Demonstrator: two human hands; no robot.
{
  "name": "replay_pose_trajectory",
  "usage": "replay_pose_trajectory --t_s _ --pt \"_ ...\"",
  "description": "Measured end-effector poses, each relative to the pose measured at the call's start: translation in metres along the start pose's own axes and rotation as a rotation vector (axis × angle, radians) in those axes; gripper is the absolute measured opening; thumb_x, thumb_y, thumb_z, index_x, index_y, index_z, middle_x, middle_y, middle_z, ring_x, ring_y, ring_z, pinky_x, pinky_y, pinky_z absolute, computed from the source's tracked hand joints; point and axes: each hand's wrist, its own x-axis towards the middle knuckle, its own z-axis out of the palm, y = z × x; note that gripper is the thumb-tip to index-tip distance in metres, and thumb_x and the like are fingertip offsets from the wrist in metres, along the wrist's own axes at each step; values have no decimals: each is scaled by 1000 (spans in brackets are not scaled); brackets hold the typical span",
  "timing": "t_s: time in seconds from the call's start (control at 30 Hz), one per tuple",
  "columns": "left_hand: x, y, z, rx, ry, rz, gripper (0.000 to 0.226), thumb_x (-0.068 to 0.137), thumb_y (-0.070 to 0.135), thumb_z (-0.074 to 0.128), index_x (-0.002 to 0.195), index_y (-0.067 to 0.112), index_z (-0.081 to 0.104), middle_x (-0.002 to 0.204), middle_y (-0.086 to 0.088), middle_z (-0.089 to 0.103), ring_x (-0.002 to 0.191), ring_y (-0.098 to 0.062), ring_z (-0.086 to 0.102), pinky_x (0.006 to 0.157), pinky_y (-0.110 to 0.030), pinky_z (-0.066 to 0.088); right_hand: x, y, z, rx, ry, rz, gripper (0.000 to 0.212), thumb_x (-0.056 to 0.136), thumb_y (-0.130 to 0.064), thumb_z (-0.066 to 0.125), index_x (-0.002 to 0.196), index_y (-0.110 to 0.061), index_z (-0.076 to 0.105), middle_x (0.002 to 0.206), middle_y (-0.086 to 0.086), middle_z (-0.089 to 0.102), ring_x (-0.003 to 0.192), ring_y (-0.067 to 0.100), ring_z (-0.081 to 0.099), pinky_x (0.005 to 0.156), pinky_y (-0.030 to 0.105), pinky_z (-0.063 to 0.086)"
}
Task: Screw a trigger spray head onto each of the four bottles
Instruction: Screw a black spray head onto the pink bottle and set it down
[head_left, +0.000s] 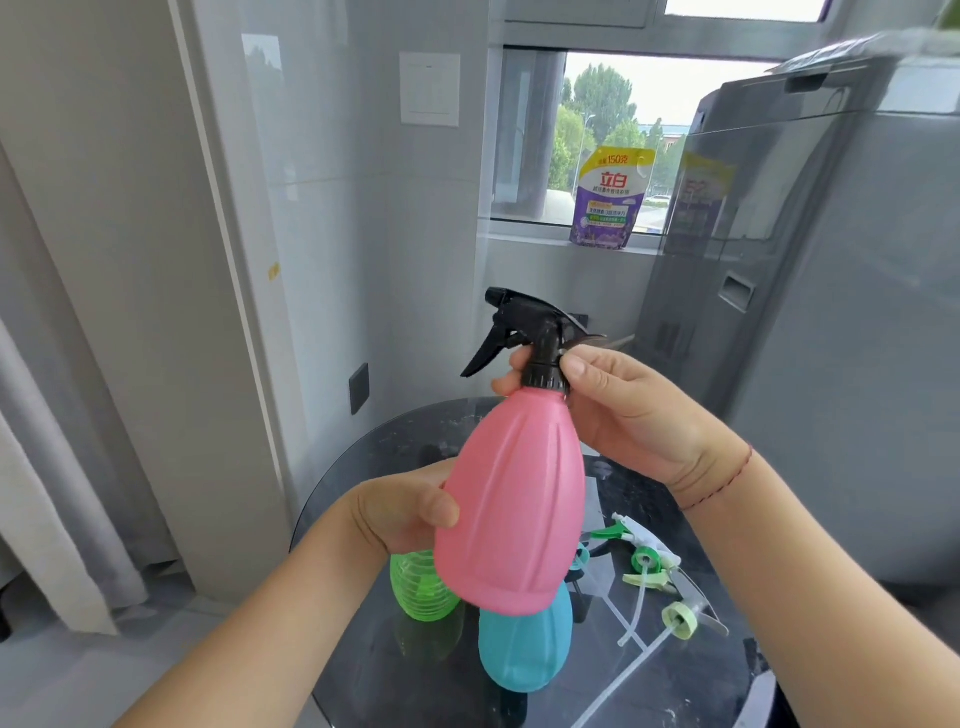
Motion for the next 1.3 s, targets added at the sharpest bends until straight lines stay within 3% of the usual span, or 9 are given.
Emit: replay_pose_trajectory --t_s 0.2,0.4,0.47,0.67,0.8,0.87,1.0,1.13,1.3 --pt "18 -1 12 131 540 79 110 44 38 95 139 28 42 134 -6 56 122 -26 56 95 -40 51 5 -2 6 -162 412 -69 26 78 -22 66 97 -4 69 100 11 75 87 14 71 72 22 55" --pt "54 -5 56 621 1227 37 108 40 61 83 131 45 27 123 15 47 109 -12 51 85 -33 52 15 11 22 -210 699 -218 18 92 -16 60 102 -1 60 90 10 73 85 17 68 85 35 56" --pt "52 -4 58 582 1175 23 115 35 70 81 134 42 29 127 13 48 112 -13 52 89 -37 52 12 10 22 -222 695 -253 13 94 -16 57 97 -4 61 88 11 71 82 21 66 85 40 55" --pt "20 6 33 -208 367 84 88 58 36 90 136 19 52 129 -11 64 119 -29 60 91 -43 53 0 -4 18 77 439 -254 30 91 -24 51 105 0 60 85 12 70 77 21 65 73 34 58" --pt "22 -5 38 -228 100 253 48 98 21 50 144 12 43 142 -9 53 132 -24 48 108 -38 39 -4 -7 19 206 192 -180 32 91 -29 47 109 -6 61 96 9 70 102 27 60 96 44 46" --pt "14 -2 41 -214 273 469 44 103 9 26 145 -4 31 146 -17 47 136 -27 42 113 -39 29 -5 -7 20 274 60 -162 32 91 -32 46 109 -10 61 101 6 70 110 26 57 106 49 36" --pt "16 -9 46 -233 175 498 44 103 17 39 144 1 37 143 -8 53 133 -20 47 111 -33 35 -8 -3 22 317 -49 -146 32 85 -35 60 108 -13 65 106 5 71 115 26 56 109 49 36" --pt "24 -11 51 -66 329 207 70 75 34 80 138 26 50 133 -4 61 123 -23 57 96 -38 50 -13 -3 16 123 239 -130 32 80 -33 64 102 -10 69 101 12 74 100 24 66 92 41 52" --pt "39 -13 69 119 644 220 83 58 40 88 131 39 49 122 2 66 113 -20 64 87 -36 57 -16 -4 15 -56 450 -163 36 83 -34 62 103 -5 70 95 12 73 83 21 67 79 37 57"
